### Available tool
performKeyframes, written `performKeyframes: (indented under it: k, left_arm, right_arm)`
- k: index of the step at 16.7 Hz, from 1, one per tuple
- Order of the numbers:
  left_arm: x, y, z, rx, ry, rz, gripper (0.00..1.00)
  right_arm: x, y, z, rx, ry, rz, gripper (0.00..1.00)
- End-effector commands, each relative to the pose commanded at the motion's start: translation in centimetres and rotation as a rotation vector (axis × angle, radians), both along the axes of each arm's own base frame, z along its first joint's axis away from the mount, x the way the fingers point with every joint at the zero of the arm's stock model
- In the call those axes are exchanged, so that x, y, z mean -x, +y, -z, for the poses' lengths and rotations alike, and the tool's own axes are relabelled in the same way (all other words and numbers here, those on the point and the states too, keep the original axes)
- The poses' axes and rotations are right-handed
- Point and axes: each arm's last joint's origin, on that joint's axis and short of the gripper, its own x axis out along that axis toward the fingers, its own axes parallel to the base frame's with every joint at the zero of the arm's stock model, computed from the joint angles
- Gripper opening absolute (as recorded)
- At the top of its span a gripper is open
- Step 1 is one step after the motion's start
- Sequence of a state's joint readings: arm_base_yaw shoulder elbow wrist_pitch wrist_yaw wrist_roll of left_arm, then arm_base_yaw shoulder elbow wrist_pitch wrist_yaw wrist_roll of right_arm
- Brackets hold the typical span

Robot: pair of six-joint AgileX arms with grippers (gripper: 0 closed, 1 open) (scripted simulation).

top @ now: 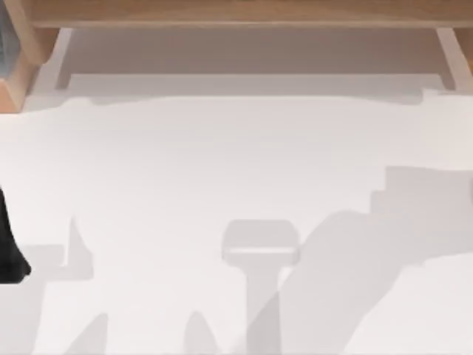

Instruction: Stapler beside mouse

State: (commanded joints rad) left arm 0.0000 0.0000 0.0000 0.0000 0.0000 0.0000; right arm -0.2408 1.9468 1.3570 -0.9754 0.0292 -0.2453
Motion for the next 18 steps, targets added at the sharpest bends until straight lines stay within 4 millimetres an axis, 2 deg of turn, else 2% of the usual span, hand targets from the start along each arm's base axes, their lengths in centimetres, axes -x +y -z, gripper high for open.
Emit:
performKeyframes:
  k: [2, 10, 18]
  left_arm:
    - [0.0, 0.0, 0.0, 0.000, 0.000, 0.000, 1.00]
    - [0.0, 0.0, 0.0, 0.000, 0.000, 0.000, 1.00]
    - [0.0, 0.0, 0.0, 0.000, 0.000, 0.000, 1.00]
  right_arm:
    - [0.2, -1.3, -0.2, 0.003, -0.006, 0.020, 0.00]
    - [0.6, -1.5, -0.4, 0.010, 0.002, 0.036, 0.00]
    - [2.5, -3.0, -2.6, 0.048, -0.005, 0.142, 0.00]
